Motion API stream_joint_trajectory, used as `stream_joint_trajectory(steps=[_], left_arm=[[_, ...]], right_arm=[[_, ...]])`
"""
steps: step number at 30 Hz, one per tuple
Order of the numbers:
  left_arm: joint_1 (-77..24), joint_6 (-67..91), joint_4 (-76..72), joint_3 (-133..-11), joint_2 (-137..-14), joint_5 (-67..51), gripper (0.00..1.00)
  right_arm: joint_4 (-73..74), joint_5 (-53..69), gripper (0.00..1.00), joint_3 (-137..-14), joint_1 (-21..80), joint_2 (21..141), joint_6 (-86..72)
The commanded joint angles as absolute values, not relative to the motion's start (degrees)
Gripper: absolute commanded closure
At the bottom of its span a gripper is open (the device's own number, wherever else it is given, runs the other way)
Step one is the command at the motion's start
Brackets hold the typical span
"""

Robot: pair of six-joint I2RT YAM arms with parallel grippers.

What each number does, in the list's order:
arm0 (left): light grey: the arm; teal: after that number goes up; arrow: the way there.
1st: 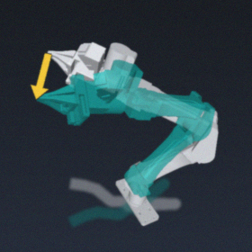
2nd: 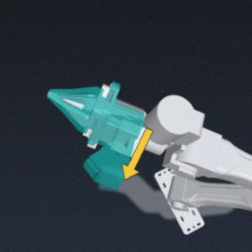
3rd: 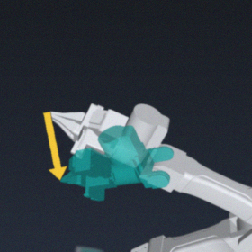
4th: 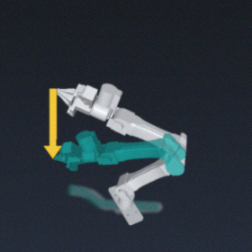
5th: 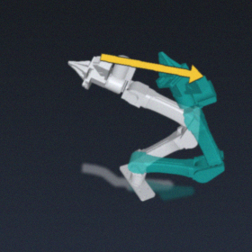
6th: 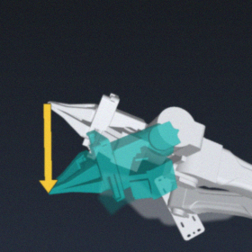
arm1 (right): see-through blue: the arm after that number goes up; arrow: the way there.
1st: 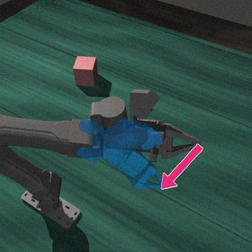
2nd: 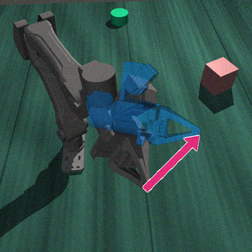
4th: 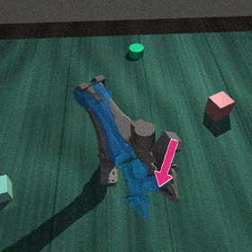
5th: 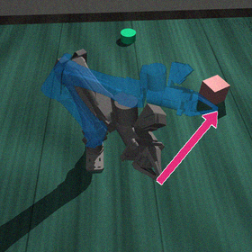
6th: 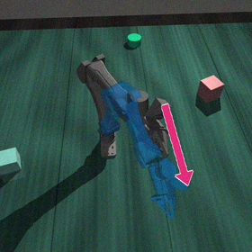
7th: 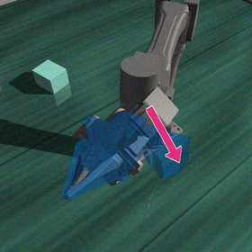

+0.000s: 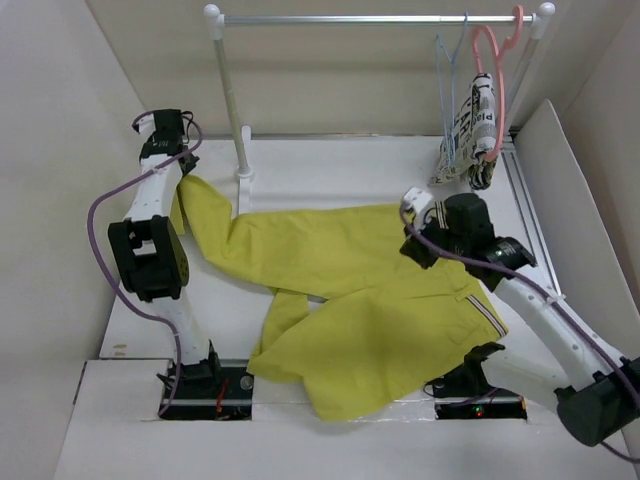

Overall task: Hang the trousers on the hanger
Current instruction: Flatten out the trousers at the center of the board.

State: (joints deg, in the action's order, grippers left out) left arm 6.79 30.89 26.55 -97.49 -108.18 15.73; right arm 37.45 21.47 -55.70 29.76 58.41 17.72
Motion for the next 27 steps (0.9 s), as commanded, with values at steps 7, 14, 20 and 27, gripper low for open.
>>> stream_joint_trajectory(steps=[7,14,20,27], left_arm=[[7.1,28.7,25.9,-100.7,-109.3,12.6,1.00],[6.6,32.9,18.3,-89.2,-102.7,8.0,1.00],[5.4,34.4,17.1,-87.2,-100.1,7.3,1.00],[5.4,35.2,14.5,-83.2,-95.8,6.4,1.00]], right_arm=[[10.7,10.9,0.37,-45.9,-0.1,66.3,0.8],[7.9,8.3,0.13,-47.2,-6.8,78.7,0.1],[11.2,12.0,0.16,-49.5,-6.9,89.3,-1.1],[11.2,18.4,0.71,-49.4,-6.3,93.3,1.8]])
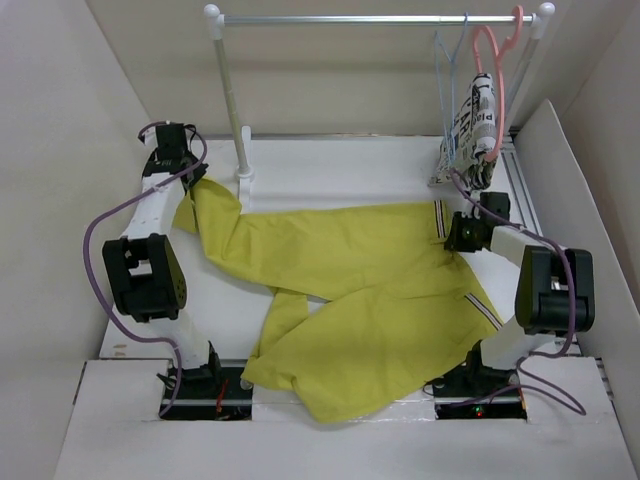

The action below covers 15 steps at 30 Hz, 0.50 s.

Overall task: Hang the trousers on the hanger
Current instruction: Flatten out the trousers at the center of the board.

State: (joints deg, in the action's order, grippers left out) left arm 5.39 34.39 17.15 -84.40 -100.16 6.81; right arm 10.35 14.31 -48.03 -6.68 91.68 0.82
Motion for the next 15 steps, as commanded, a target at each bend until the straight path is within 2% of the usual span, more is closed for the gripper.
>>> stream_joint_trajectory(steps=[1,2,4,9,12,15], left_arm=[[5.4,35.1,14.8,-83.0,-95.6,6.6,1.00],[5.4,34.7,15.4,-83.1,-95.6,7.4,1.00],[5.4,34.3,16.3,-83.1,-95.6,8.3,1.00],[5.4,33.8,19.1,-82.6,-93.6,12.0,1.00],[5.4,33.9,19.4,-81.7,-92.0,12.4,1.00],[4.9,34.0,20.9,-82.1,-91.3,12.3,1.00]], right_arm=[[11.4,19.0,0.83,-49.4,-6.3,93.4,1.8],[11.1,19.5,1.00,-48.3,-6.9,92.3,1.7],[9.6,19.9,1.00,-45.7,-8.3,88.8,1.1],[7.9,16.1,1.00,-41.1,-13.8,68.2,0.1],[11.6,12.7,1.00,-43.7,-19.0,63.7,0.1],[12.2,13.2,1.00,-46.1,-24.9,65.6,-3.2]])
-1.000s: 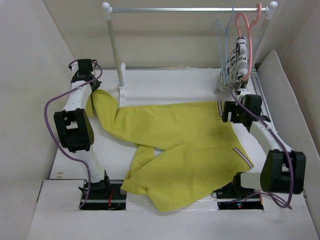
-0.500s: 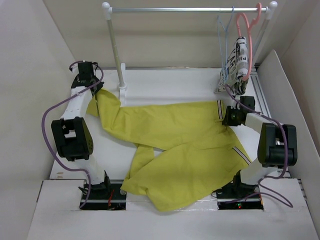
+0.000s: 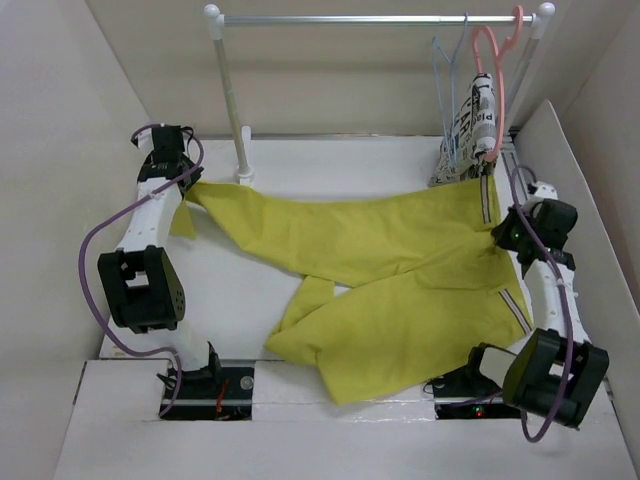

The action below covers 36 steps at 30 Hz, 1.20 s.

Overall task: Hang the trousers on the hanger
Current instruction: Flatten out the trousers at the center of the board.

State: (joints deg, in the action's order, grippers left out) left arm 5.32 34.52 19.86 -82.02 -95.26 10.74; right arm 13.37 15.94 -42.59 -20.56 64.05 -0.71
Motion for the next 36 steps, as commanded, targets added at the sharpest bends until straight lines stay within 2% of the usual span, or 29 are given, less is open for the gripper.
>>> stream_joint_trajectory(steps=[1,8,9,10,11,12,13,14,15,16,19,20,21,22,23,24,26,27,28,29,30,31,32,33,35,36], left_arm=[[4.9,33.6,21.4,-82.4,-91.2,12.4,1.00],[4.4,28.5,30.1,-91.1,-98.1,6.3,1.00],[4.4,27.8,30.6,-92.3,-100.3,5.9,1.00],[3.9,26.7,30.3,-93.4,-101.2,5.5,1.00],[3.3,24.7,30.9,-94.6,-103.7,5.1,0.94],[3.3,24.0,32.1,-96.1,-105.2,6.0,0.70],[2.6,23.6,33.9,-99.9,-106.6,6.9,0.59],[2.6,23.3,36.4,-101.4,-107.7,7.3,0.52],[2.6,23.0,36.6,-102.0,-107.5,8.2,0.37],[2.6,23.0,35.8,-100.2,-106.1,9.0,0.33],[2.6,24.1,31.6,-91.5,-97.7,15.8,0.32],[2.6,24.2,28.9,-88.4,-92.8,17.3,0.33],[2.6,24.3,27.7,-85.3,-90.5,19.2,0.39],[2.6,24.3,27.0,-79.3,-88.2,20.2,0.41],[2.6,24.3,26.0,-76.2,-84.8,20.6,0.43],[2.6,24.3,25.8,-73.8,-83.6,21.0,0.47],[2.6,25.1,26.2,-67.1,-82.7,21.2,0.58],[2.6,26.0,26.9,-65.9,-82.7,22.2,0.69],[2.6,27.0,27.2,-63.6,-82.8,22.8,0.69],[2.6,25.3,23.3,-60.0,-81.7,20.2,0.60],[2.6,25.3,23.3,-59.9,-81.7,20.1,0.60],[2.6,24.5,20.5,-59.4,-81.6,19.2,0.56],[2.6,22.1,19.6,-60.5,-84.5,15.5,0.42],[2.6,22.1,19.6,-60.6,-84.6,15.5,0.42],[2.1,20.7,20.6,-62.7,-90.1,14.1,0.40],[1.6,20.4,20.7,-64.4,-91.7,15.1,0.40]], right_arm=[[11.6,14.1,1.00,-46.8,-26.4,68.4,-3.6],[10.2,7.7,1.00,-58.4,-28.9,84.8,-7.8],[11.0,7.1,0.71,-59.8,-28.9,85.9,-8.4],[11.7,7.2,0.54,-62.3,-28.9,86.7,-8.4],[12.2,8.2,0.32,-63.0,-28.9,87.5,-7.8],[12.8,11.0,0.15,-63.5,-27.3,87.2,-7.0],[13.5,11.9,0.12,-63.7,-26.7,86.1,-6.5],[13.4,13.0,0.12,-61.9,-26.0,84.4,-6.2],[12.7,13.5,0.11,-59.7,-25.1,79.0,-6.2],[11.7,13.8,0.11,-57.0,-22.6,75.7,-6.6],[10.6,13.7,0.14,-46.8,-18.3,62.3,-8.0],[10.7,14.7,0.18,-42.8,-14.7,59.4,-8.2],[12.1,15.2,0.34,-42.1,-12.4,57.4,-6.9],[13.4,15.3,0.42,-41.8,-9.7,57.2,-5.8],[13.7,15.6,0.56,-40.9,-4.4,57.1,-5.1],[13.5,17.4,0.82,-38.3,-2.2,56.8,-5.4],[11.4,19.9,0.98,-35.8,1.3,54.7,-6.5],[11.5,19.1,1.00,-35.2,5.0,53.7,-7.3],[11.6,18.0,1.00,-35.0,6.7,52.6,-7.0],[9.5,17.1,0.83,-34.9,10.6,50.5,-5.6],[9.5,17.1,0.83,-35.5,10.6,50.4,-5.5],[11.1,17.2,0.77,-36.6,11.3,50.8,-4.3],[12.5,18.3,0.59,-38.1,13.8,52.3,-0.7],[12.5,18.3,0.58,-38.1,13.8,52.3,-0.7],[13.8,18.9,0.50,-39.9,15.5,55.2,2.0],[14.0,19.2,0.49,-40.3,16.9,56.1,2.2]])
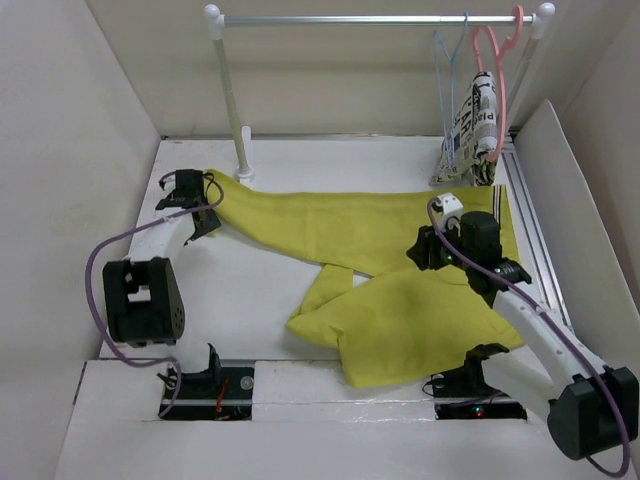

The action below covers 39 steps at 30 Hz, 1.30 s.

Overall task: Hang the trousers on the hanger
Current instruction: Flatten out the trousers at the center of the board.

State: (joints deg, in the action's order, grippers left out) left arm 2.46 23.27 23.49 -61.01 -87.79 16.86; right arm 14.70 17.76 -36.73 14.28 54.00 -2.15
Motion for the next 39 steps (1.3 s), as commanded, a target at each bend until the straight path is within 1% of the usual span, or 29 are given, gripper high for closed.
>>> stream_joint_trajectory(steps=[1,4,6,11,13,17,22,23,24,25,26,28,29,33,36,38,39], left_arm=[[0.0,20.1,20.8,-64.9,-94.1,16.4,0.40],[-3.1,19.2,20.3,-67.0,-96.4,20.2,0.40],[-6.2,19.1,20.3,-68.1,-98.1,25.3,0.41],[-6.8,20.9,22.2,-69.7,-102.7,33.3,0.47],[-6.8,20.9,22.7,-70.6,-104.3,35.1,0.47],[-6.8,20.9,22.4,-71.9,-107.5,38.8,0.53],[-6.8,20.0,20.8,-74.6,-110.3,39.5,0.53],[-6.8,20.0,20.4,-74.9,-110.4,39.5,0.55],[-6.8,19.4,20.1,-75.5,-110.3,39.7,0.59],[-6.8,19.2,20.0,-75.8,-110.4,40.0,0.66],[-6.8,19.2,20.1,-76.3,-110.5,41.4,0.80],[-6.8,19.1,21.0,-77.0,-110.7,42.4,0.97],[-6.8,19.6,21.7,-77.3,-110.6,42.2,1.00],[-7.9,22.4,25.5,-77.0,-106.1,40.3,1.00],[-10.2,23.8,31.5,-77.3,-98.4,39.7,1.00],[-12.4,25.1,38.9,-78.5,-92.1,41.3,1.00],[-16.2,26.4,47.1,-81.0,-88.2,41.6,1.00]], right_arm=[[13.3,19.6,0.49,-40.3,17.7,56.8,2.2],[11.8,20.2,0.48,-40.2,21.1,58.9,1.8],[11.2,19.2,0.48,-40.2,23.0,59.5,1.3],[10.1,17.6,0.47,-40.3,26.6,59.8,0.5],[10.2,17.5,0.47,-40.0,26.6,59.5,0.5],[11.0,17.4,0.46,-39.8,26.6,58.8,0.7],[12.1,18.5,0.46,-40.2,26.6,57.8,1.7],[12.0,19.3,0.46,-40.2,26.6,57.7,1.8],[12.1,19.7,0.46,-40.3,26.6,57.7,2.0],[12.4,19.9,0.46,-40.3,27.2,57.7,2.0],[12.5,19.7,0.46,-40.2,27.2,57.6,1.9],[12.9,19.4,0.46,-39.9,27.7,57.3,1.9],[13.1,19.1,0.46,-39.4,28.2,57.1,1.8],[14.6,18.5,0.46,-38.2,28.7,55.9,1.8],[17.6,18.1,0.46,-38.2,28.7,55.5,3.9],[19.9,17.6,0.46,-38.3,28.7,55.3,5.3],[21.6,17.8,0.46,-38.6,28.7,55.0,5.6]])
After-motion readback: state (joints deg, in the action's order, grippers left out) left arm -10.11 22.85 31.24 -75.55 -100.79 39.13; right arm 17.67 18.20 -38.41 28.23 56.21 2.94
